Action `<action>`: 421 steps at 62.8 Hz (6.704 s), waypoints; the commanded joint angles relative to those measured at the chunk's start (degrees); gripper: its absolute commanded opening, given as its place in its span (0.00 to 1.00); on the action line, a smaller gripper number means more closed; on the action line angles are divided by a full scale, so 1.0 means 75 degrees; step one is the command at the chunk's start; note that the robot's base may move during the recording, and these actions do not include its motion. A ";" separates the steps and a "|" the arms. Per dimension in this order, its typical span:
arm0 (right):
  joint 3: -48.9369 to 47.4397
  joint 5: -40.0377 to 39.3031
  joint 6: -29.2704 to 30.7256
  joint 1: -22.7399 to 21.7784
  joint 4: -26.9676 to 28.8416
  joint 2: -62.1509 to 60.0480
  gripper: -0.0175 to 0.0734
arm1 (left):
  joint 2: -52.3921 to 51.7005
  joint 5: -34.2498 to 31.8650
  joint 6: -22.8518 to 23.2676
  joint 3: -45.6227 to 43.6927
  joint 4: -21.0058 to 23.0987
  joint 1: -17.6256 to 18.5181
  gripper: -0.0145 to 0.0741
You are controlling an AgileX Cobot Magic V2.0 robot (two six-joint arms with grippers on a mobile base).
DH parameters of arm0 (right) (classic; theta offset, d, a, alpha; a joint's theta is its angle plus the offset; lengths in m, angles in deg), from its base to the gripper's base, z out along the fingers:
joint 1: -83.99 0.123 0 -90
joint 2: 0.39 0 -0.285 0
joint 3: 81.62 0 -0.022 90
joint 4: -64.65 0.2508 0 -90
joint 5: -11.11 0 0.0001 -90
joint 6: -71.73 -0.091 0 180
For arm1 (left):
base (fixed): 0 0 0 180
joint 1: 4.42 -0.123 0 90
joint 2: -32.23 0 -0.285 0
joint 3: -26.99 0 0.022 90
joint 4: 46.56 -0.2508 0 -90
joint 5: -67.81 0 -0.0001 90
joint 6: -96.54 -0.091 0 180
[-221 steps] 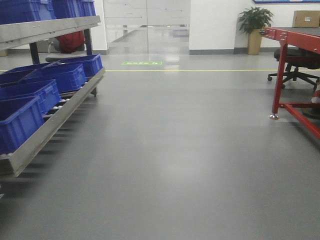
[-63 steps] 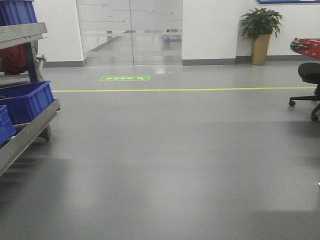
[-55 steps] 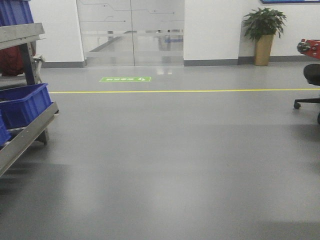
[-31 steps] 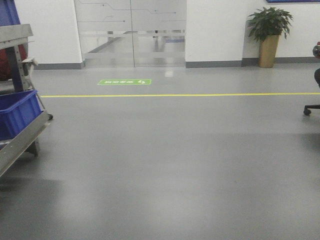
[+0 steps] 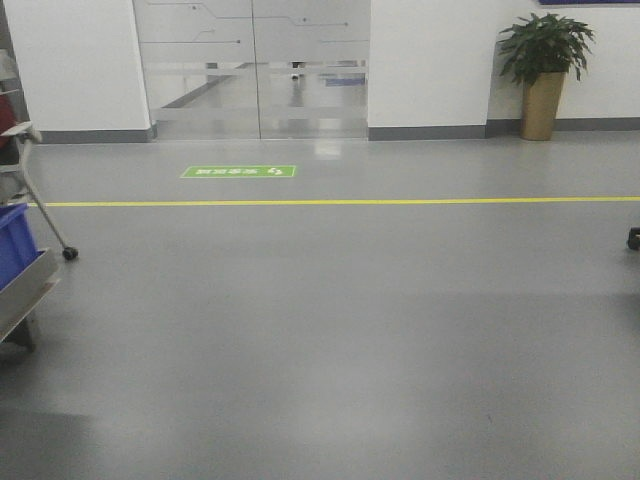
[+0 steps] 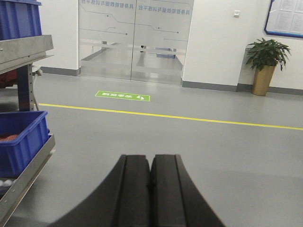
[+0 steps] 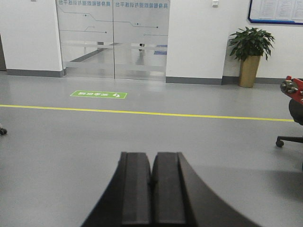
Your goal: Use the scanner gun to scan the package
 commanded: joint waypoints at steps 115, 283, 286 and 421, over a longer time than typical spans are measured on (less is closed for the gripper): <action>-0.0001 -0.0150 0.0029 -0.0042 0.0009 -0.0026 0.01 | -0.0030 -0.0089 -0.0016 -0.0017 0.0019 -0.0041 0.04; -0.0001 -0.0150 0.0029 -0.0042 0.0009 -0.0026 0.01 | -0.0030 -0.0089 -0.0016 -0.0017 0.0019 -0.0041 0.04; -0.0001 -0.0150 0.0029 -0.0042 0.0009 -0.0026 0.01 | -0.0030 -0.0089 -0.0016 -0.0017 0.0019 -0.0041 0.04; -0.0001 -0.0150 0.0029 -0.0042 0.0009 -0.0026 0.01 | 0.4794 0.4442 -0.0016 -0.5916 0.0279 -0.0041 0.04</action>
